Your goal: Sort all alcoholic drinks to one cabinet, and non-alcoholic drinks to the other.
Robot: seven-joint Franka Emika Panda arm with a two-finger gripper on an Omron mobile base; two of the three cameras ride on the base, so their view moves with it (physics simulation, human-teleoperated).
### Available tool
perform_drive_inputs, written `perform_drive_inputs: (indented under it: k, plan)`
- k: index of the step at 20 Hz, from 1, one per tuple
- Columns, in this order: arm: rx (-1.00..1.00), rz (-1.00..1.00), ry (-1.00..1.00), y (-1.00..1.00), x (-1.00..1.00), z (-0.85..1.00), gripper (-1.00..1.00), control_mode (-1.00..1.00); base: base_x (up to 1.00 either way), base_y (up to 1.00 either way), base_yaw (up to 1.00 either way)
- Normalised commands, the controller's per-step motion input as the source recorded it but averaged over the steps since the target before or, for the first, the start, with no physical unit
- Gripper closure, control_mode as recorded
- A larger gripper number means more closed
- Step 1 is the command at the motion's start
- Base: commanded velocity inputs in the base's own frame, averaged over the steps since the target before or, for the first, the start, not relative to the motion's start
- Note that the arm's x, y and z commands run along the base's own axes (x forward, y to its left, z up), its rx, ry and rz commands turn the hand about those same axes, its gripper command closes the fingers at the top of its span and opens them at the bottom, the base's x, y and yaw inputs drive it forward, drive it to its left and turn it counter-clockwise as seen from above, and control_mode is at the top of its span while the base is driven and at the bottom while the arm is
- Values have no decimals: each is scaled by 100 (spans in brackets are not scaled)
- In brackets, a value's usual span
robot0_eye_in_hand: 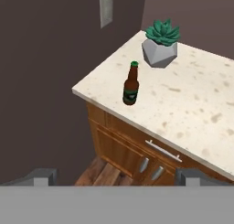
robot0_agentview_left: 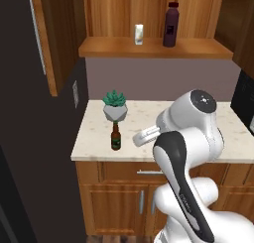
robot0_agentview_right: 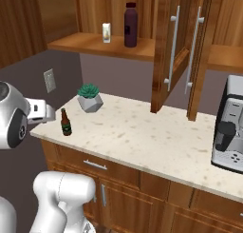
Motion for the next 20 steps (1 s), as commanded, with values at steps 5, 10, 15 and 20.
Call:
perform_drive_inputs:
  k: [5, 10, 15, 20]
  plan:
    - [0, 0, 0, 1, 34, -8, -100, -100, 0, 0, 0]
    - [0, 0, 0, 7, 34, -14, -100, -100, 0, 0, 0]
    - [0, -1, 0, 8, 30, -15, -100, -100, 0, 0, 0]
    - [0, -2, 0, 7, 28, -17, -100, -100, 0, 0, 0]
